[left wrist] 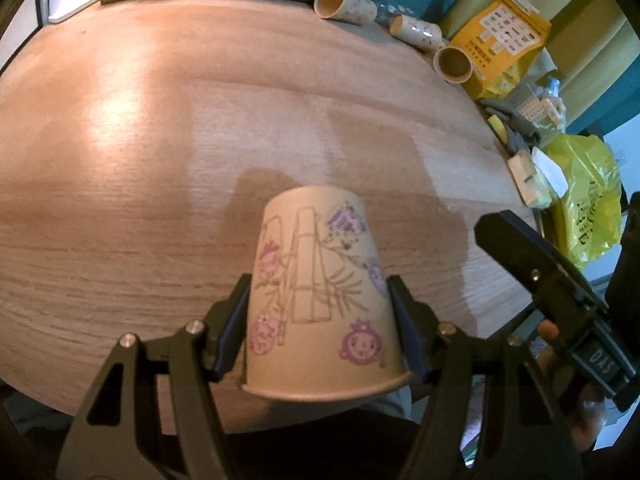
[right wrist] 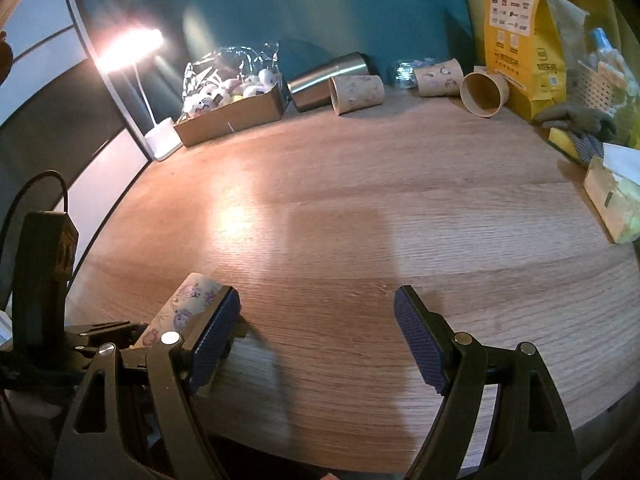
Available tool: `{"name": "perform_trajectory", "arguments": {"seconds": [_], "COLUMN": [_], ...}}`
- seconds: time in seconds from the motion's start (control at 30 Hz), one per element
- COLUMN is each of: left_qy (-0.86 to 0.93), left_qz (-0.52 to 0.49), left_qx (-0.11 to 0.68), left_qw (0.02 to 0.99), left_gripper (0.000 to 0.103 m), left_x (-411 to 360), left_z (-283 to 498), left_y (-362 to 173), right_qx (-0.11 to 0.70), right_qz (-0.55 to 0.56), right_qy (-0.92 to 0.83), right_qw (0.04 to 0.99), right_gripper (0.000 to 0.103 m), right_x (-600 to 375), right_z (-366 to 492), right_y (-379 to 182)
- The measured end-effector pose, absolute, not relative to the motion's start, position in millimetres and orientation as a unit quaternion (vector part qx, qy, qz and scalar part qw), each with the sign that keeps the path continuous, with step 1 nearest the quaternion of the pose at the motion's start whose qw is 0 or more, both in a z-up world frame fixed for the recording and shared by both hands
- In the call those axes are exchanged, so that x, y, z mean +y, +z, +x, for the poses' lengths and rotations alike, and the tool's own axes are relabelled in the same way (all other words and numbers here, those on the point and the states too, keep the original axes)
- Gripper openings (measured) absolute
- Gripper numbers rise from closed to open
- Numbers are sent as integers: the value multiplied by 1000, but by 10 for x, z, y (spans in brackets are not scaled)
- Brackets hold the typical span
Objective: Flip cup upside down
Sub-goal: 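Close the left gripper on the doodled paper cup and lift it, then bring the cup to the right gripper and grasp it while the left gripper releases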
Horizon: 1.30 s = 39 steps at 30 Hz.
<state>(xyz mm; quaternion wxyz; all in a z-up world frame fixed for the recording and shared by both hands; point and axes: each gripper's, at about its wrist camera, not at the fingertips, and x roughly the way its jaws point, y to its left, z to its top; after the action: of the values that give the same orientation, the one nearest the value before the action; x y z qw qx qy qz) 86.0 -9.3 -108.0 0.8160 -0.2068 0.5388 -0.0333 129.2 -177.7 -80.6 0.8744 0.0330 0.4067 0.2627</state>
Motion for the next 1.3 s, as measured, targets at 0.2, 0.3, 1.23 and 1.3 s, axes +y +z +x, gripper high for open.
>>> {"name": "perform_trajectory", "arguments": {"seconds": [0.2,0.3,1.23,1.3], "left_qy": [-47,-49,-29,-30], "left_qz": [-213,-209,-231,-234], "left_qx": [536,532,461,462], "left_qw": [816,819,856,855], "left_gripper": [67,76,80,80], "left_x": [-38,-20,891,953], "left_z": [835,828,140,127], "left_y": [-1091,-1066,-843,-884], "right_qx": [409,410,561,566], "right_qz": [24,20,2,-9], "right_qy": [264,264,294,291], "right_qw": [873,873,774,771], "right_gripper": [82,82,81,78], "right_x": [-1680,-1638,-734,-691], "right_z": [1292,1302,1533,1553], "right_y": [-795,-785,-1007,-1003]}}
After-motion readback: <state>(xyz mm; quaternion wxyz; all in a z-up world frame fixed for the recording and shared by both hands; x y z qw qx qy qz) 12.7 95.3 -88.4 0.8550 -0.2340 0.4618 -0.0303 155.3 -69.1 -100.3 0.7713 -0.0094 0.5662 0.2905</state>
